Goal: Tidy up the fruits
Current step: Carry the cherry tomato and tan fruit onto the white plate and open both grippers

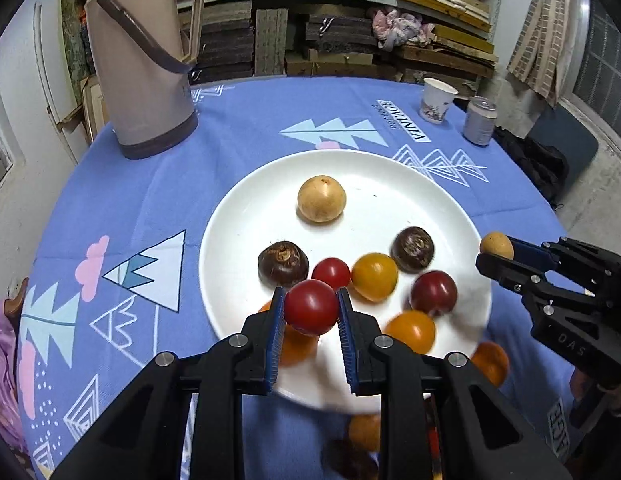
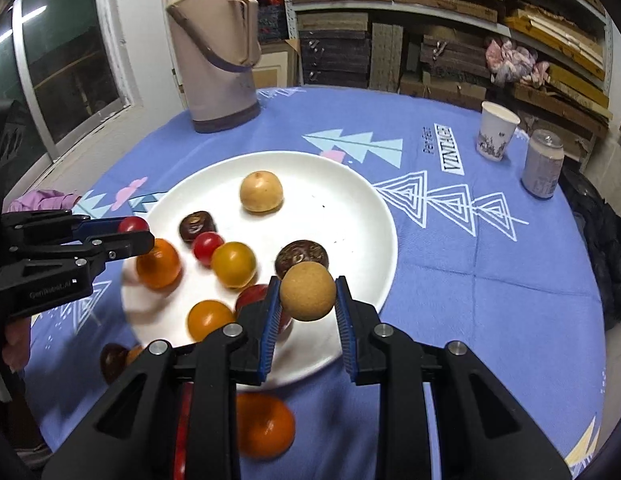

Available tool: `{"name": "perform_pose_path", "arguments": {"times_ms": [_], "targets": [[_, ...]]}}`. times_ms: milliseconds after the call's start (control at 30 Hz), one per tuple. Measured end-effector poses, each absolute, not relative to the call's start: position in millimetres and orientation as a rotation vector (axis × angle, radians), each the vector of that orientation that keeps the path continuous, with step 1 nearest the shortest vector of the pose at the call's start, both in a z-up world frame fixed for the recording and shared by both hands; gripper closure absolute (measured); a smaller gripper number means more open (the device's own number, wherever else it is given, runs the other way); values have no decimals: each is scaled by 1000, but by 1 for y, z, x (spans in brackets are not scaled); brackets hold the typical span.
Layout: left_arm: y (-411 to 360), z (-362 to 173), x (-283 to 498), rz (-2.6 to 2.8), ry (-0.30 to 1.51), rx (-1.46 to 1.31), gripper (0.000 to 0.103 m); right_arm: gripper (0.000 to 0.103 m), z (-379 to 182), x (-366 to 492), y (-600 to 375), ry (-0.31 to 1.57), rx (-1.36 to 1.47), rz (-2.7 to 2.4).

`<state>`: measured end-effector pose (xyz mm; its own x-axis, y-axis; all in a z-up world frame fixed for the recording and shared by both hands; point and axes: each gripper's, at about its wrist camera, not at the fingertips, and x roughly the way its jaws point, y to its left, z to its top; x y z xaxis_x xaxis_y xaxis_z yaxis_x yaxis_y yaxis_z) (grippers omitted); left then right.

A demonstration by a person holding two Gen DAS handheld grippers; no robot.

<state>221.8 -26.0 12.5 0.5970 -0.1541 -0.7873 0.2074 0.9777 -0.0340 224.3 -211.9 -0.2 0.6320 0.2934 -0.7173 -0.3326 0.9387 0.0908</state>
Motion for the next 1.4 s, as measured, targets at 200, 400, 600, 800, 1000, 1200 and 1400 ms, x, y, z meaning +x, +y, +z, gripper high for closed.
{"name": "perform_pose_path", "arguments": {"times_ms": [200,400,600,800,1000,1200,1400], "targets": [[-28,2,240,-174,929,63,78,77,-13,245,-210,840,-39,340],[-27,-2,247,-169,936,59,78,77,-18,252,-209,852,-38,343],[-27,-2,248,-166,936,58,78,77,-18,251,-207,851,-43,345],[-28,-5,249,-159,936,61,76,77,-19,250,-204,855,-49,347],[-30,-3,248,-145,901,68,46,70,-19,246,-204,841,-37,342],[-26,8,238,-141,878,75,43,61,-9,233,-216,818,-1,335],[-19,17,209,-142,847,87,35,56,-1,197,-228,798,3,335]]}}
